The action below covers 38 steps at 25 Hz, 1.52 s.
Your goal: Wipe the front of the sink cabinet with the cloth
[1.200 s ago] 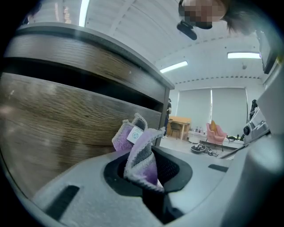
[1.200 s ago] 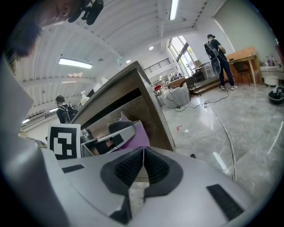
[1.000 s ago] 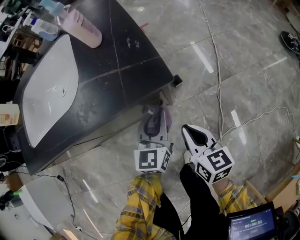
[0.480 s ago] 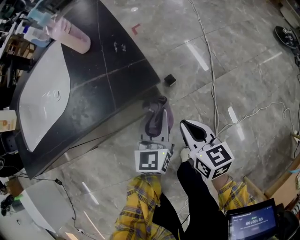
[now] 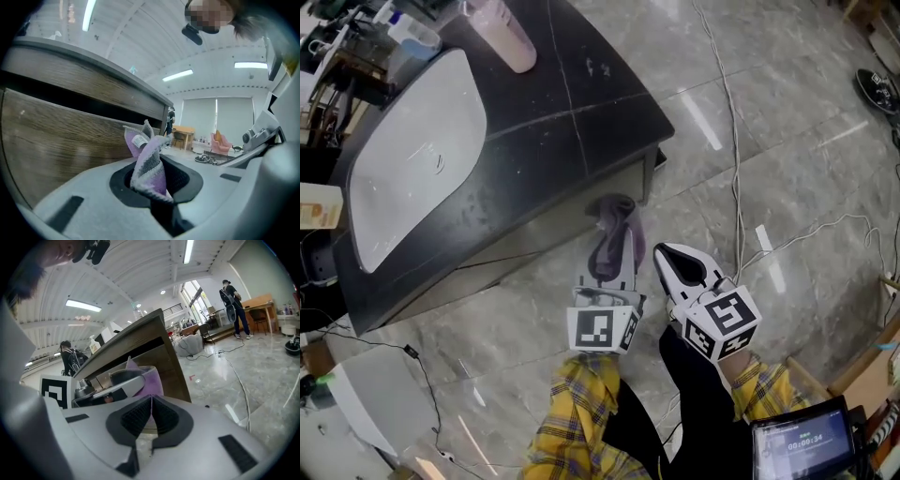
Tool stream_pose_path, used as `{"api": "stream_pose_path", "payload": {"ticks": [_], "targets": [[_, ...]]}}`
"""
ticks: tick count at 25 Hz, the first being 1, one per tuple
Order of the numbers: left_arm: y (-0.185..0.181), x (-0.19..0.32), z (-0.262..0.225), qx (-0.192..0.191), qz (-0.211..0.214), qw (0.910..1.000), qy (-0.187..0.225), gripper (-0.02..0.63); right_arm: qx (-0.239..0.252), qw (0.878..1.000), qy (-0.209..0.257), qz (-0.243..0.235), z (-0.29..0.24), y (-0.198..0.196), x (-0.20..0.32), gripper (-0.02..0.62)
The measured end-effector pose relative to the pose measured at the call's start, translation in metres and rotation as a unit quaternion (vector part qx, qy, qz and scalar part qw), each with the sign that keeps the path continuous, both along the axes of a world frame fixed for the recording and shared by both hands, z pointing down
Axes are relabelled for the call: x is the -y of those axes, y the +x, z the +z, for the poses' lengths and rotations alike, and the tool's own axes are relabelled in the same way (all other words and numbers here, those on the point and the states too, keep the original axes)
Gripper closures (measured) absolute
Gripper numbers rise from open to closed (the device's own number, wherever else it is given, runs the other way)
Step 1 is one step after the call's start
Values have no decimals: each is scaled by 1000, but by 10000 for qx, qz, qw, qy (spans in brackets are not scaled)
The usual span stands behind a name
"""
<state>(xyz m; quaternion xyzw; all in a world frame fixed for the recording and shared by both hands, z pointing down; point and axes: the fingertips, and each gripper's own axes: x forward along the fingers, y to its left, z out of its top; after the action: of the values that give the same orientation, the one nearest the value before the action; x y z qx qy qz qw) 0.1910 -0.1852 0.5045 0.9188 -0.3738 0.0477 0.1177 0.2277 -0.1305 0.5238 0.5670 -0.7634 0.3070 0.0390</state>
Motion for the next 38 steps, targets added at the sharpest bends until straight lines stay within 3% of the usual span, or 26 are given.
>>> {"api": "stream_pose_path", "payload": {"ticks": [20,30,38], "targets": [[-208,-11,6,254,-1267,9916,-44,557,-49,9935,40,-1139,-1,-173,-8,589],[-271,-13,38,378,-1626,9859,-143,557,-64,9896,34,-1440,12,-221,-12,589],[-291,5,59,373,-1819,9826,-87,557,-141,9894,-4,-1443,32,-222,-8,589]]}}
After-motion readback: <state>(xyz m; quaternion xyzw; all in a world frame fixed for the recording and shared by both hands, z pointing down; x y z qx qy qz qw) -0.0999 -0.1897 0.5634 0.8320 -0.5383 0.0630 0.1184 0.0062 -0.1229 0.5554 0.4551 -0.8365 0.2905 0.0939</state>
